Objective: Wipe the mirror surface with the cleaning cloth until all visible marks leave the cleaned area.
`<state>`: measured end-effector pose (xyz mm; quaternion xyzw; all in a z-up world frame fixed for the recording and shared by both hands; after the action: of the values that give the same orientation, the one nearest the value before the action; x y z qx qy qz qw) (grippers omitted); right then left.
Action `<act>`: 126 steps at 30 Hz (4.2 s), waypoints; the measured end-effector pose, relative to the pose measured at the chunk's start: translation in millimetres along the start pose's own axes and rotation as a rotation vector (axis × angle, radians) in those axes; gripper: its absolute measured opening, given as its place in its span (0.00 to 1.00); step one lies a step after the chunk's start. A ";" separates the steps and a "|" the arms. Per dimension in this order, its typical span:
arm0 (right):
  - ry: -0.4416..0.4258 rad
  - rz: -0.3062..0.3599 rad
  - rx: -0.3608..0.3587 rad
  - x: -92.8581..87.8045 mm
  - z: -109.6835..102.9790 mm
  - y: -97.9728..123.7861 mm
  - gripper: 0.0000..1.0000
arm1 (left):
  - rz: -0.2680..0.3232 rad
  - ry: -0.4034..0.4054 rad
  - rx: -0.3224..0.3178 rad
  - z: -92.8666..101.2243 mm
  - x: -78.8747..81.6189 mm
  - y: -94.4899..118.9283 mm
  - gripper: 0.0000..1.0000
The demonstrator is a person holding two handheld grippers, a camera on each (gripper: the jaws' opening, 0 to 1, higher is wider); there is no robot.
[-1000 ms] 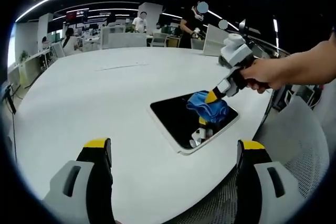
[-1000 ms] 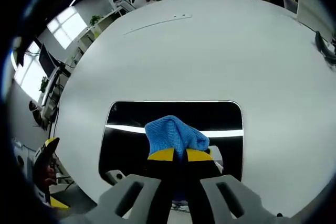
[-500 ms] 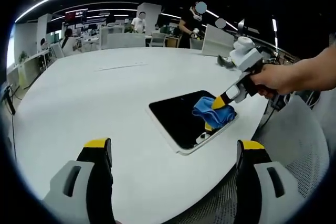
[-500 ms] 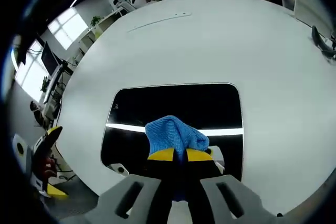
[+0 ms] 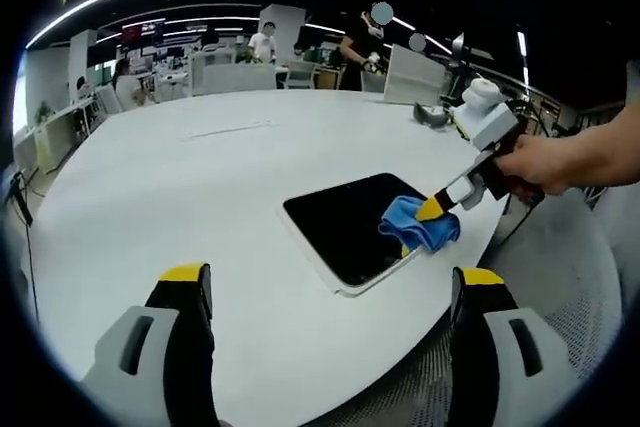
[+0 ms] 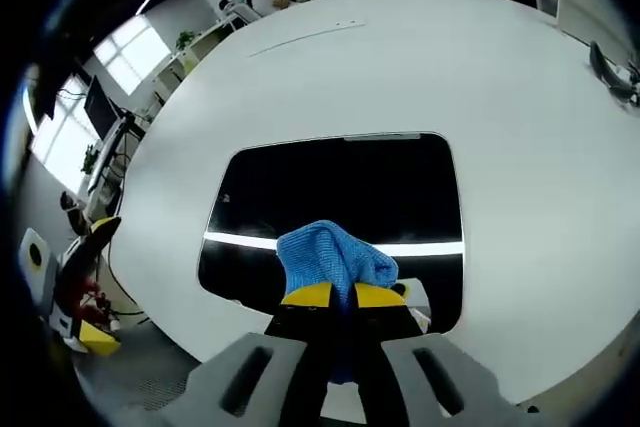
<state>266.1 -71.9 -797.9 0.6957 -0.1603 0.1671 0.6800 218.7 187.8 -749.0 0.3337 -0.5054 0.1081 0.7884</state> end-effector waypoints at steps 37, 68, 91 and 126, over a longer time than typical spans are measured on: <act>0.007 0.011 0.020 -10.5 15.8 5.3 0.00 | -0.024 -0.017 0.029 -3.1 -6.4 -7.9 0.99; -0.023 0.010 -0.017 -15.8 44.2 9.5 0.01 | -0.002 0.018 0.028 -4.6 -7.5 -7.0 0.99; 0.000 0.021 -0.043 -5.4 48.5 4.7 0.00 | -0.009 0.018 0.042 -6.9 -7.4 -6.5 0.99; 0.030 0.037 -0.069 58.4 53.8 -27.4 0.00 | -0.006 0.018 0.052 -8.1 -6.8 -5.4 0.99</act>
<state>331.3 -124.8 -797.1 0.6663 -0.1688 0.1845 0.7025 224.1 190.0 -759.3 0.3546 -0.4944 0.1219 0.7842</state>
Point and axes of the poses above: the point that each gripper's makers call its tool centre point, and the gripper's own axes: y roughly backward along the fingers, z roughly to its right, x roughly out of its top, the point moved 8 cm from there along y, roughly backward along the fingers, and after that the axes turned 15 degrees about -x, right-handed, at the moved point
